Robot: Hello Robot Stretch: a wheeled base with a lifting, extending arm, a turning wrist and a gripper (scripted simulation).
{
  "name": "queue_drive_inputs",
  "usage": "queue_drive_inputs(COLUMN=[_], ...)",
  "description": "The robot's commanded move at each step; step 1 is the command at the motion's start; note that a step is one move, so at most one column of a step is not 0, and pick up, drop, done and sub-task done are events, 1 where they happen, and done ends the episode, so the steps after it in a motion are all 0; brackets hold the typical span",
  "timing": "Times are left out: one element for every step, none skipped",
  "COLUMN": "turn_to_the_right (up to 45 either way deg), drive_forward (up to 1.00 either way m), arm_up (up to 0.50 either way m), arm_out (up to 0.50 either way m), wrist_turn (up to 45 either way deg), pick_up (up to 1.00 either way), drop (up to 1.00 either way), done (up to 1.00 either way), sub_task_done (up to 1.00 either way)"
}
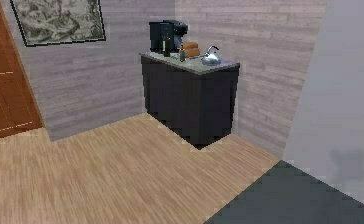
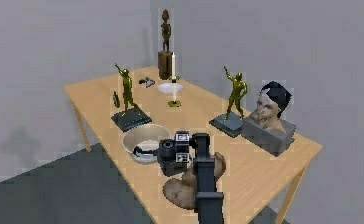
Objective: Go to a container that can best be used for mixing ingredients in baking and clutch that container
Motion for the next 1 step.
queue_drive_inputs(turn_to_the_right=[0.0], drive_forward=[0.0], arm_up=[0.0], arm_out=[0.0], wrist_turn=[0.0], pick_up=[0.0], drop=[0.0], done=[1.0], sub_task_done=[0.0])
